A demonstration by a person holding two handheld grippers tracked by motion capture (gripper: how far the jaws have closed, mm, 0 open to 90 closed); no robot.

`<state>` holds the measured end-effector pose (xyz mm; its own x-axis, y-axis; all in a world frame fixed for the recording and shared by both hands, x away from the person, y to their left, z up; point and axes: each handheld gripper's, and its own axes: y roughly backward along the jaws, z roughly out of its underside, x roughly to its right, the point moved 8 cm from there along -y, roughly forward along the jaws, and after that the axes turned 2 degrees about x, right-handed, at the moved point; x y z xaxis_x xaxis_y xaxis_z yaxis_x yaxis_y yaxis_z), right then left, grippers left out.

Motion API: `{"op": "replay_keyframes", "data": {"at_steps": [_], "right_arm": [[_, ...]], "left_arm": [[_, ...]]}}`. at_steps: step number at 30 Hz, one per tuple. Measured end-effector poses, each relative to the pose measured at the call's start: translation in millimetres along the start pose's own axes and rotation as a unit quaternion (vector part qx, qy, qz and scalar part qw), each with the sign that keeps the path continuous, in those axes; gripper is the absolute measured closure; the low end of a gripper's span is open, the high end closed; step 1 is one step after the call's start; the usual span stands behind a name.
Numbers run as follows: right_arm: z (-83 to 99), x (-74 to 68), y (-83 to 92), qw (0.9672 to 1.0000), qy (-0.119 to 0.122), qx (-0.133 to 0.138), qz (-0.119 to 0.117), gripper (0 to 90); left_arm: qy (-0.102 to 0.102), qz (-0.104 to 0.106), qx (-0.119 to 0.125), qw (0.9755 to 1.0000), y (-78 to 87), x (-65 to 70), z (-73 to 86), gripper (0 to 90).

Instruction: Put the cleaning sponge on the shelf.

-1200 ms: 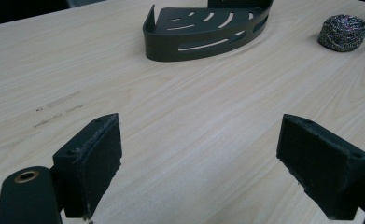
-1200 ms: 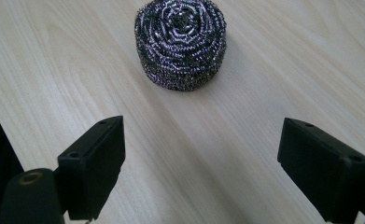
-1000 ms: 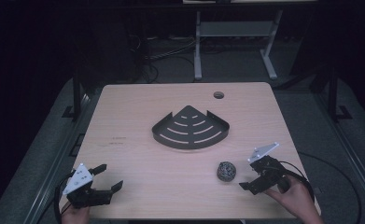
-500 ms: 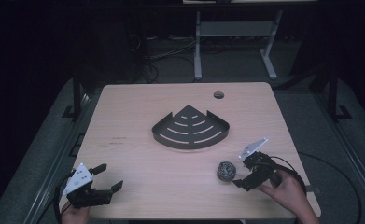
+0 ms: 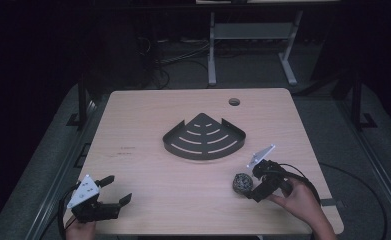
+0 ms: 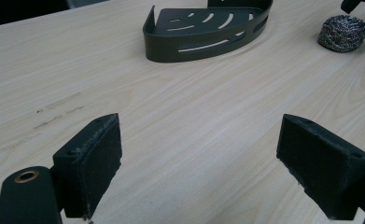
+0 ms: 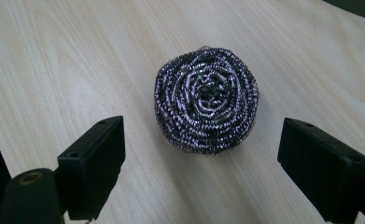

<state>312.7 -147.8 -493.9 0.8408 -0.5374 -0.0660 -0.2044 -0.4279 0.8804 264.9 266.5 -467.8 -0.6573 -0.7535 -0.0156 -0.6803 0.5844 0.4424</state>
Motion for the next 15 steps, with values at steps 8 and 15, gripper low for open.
{"op": "replay_keyframes", "data": {"at_steps": [8, 15], "right_arm": [[-8.3, 0.3, -4.8, 0.9999, 0.009, -0.008, -0.006, 14.6], [-12.2, 0.9, -15.2, 0.9994, 0.014, -0.029, -0.011, 14.6]], "left_arm": [[-0.002, 0.001, -0.001, 1.0000, 0.4, -0.1, -0.4, 13.3], [0.000, 0.001, 0.000, 1.0000, 0.4, -0.3, -0.4, 13.3]]}}
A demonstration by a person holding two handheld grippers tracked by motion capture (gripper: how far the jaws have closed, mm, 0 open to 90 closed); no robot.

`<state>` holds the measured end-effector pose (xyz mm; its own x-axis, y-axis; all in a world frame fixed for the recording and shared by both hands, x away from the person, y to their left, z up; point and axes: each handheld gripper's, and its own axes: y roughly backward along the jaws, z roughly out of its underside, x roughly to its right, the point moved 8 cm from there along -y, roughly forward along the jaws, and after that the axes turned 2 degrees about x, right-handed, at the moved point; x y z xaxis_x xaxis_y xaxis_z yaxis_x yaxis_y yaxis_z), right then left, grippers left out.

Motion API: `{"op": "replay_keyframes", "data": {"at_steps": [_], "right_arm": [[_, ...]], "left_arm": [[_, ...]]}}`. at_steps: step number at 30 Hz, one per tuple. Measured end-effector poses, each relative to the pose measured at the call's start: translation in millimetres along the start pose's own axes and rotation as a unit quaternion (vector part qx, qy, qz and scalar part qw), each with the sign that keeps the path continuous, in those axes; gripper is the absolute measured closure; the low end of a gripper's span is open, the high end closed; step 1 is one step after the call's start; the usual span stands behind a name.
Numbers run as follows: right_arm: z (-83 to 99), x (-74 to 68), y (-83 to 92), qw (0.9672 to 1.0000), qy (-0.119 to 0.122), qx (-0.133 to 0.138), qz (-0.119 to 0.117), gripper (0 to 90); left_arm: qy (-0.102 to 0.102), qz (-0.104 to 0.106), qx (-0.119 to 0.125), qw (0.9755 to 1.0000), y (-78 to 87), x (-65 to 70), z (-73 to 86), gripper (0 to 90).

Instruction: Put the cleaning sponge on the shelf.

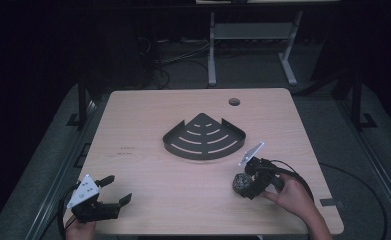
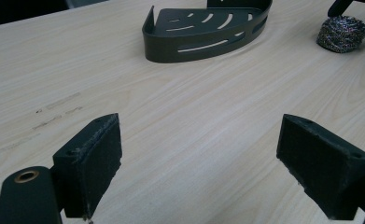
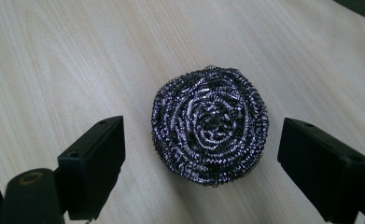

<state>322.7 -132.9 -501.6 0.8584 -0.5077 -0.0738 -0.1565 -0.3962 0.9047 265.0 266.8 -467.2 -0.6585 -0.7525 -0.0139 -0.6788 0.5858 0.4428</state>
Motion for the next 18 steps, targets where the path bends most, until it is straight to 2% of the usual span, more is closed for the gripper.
{"op": "replay_keyframes", "data": {"at_steps": [10, 18], "right_arm": [[-1.0, 3.2, -8.2, 0.9999, 0.001, -0.016, -0.006, 15.5], [0.0, 5.1, -12.9, 0.9996, 0.005, -0.025, -0.008, 22.2]], "left_arm": [[0.000, 0.000, 0.000, 1.0000, -0.5, 0.0, 0.0, 13.3], [0.002, 0.000, 0.001, 1.0000, 0.3, 0.1, -0.5, 13.3]]}}
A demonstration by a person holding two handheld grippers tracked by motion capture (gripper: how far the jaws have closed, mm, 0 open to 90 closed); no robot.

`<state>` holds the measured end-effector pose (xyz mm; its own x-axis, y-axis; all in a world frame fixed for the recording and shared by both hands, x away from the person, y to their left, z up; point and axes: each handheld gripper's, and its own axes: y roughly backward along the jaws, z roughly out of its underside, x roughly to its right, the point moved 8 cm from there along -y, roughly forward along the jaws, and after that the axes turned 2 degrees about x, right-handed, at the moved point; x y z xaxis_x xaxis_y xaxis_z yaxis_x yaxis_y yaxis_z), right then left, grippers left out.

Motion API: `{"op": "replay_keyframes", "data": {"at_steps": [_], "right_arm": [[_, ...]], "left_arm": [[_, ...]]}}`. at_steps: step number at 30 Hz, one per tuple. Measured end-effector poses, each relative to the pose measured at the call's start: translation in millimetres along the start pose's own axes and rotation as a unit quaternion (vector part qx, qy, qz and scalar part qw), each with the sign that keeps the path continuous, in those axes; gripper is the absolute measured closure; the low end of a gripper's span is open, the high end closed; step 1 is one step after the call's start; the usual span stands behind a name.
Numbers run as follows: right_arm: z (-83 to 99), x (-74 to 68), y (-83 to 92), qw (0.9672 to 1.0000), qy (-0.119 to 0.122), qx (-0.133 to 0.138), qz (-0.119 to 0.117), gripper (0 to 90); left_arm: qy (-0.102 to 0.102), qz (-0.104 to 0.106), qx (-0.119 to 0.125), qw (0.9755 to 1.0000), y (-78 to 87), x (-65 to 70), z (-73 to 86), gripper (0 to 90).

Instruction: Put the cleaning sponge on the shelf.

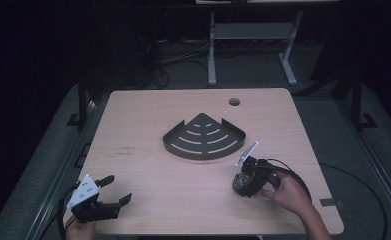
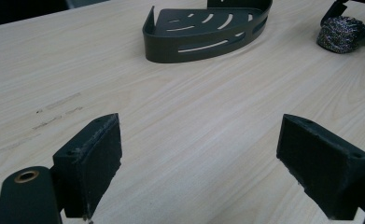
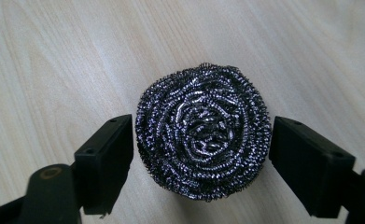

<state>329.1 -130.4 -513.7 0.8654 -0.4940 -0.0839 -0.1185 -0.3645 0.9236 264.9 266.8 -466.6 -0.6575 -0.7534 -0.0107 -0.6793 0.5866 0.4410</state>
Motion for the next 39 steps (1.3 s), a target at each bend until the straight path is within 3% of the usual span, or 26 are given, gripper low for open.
{"op": "replay_keyframes", "data": {"at_steps": [10, 20, 39], "right_arm": [[-0.2, -2.0, -5.3, 0.9999, 0.008, -0.012, 0.000, 32.0], [-2.0, -4.2, -1.5, 0.9999, 0.010, -0.009, -0.010, 33.0], [-26.3, 0.7, 19.4, 0.9995, 0.029, -0.007, -0.008, 32.9]], "left_arm": [[0.000, -0.003, 0.002, 1.0000, 1.3, -0.8, -0.4, 13.3], [0.000, -0.002, 0.001, 1.0000, 1.1, -0.3, 0.0, 13.3], [-0.001, -0.004, 0.005, 1.0000, 1.7, -0.6, -1.2, 13.3]]}}
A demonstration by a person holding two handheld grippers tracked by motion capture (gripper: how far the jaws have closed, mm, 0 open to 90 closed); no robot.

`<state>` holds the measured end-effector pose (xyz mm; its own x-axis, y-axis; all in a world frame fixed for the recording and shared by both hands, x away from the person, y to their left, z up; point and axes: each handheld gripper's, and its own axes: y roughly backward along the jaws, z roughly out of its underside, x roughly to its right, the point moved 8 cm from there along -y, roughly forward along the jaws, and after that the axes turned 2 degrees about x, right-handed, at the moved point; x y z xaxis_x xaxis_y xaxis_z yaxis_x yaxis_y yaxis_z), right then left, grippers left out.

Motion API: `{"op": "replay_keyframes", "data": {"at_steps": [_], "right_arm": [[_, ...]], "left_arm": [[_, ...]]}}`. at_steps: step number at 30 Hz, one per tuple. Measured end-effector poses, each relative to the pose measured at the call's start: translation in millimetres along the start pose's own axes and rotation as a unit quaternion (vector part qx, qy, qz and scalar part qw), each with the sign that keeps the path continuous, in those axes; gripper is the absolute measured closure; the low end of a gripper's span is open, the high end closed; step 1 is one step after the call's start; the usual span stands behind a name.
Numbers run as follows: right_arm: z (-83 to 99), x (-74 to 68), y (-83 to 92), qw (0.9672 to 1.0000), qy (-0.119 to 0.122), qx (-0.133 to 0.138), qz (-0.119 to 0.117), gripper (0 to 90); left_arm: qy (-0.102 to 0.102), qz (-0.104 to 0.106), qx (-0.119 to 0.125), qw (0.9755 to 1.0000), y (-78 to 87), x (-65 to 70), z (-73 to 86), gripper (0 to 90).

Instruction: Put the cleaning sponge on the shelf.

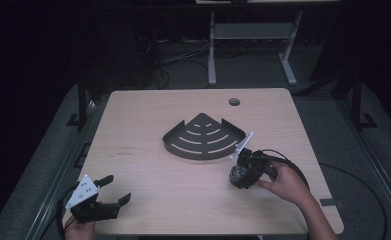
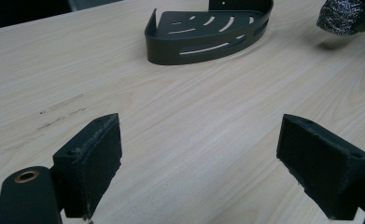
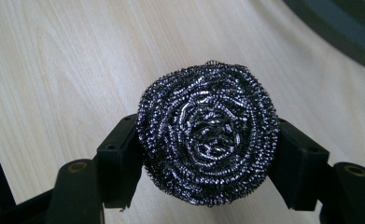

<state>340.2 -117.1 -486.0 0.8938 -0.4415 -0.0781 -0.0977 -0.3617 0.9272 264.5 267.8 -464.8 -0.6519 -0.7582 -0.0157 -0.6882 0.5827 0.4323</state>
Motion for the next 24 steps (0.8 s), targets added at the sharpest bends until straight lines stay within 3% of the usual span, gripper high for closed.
{"op": "replay_keyframes", "data": {"at_steps": [24], "right_arm": [[-24.7, 15.5, 20.6, 0.9997, -0.004, 0.023, -0.004, 32.9]], "left_arm": [[0.001, 0.002, -0.003, 1.0000, -1.3, 1.3, 0.2, 13.3]]}}
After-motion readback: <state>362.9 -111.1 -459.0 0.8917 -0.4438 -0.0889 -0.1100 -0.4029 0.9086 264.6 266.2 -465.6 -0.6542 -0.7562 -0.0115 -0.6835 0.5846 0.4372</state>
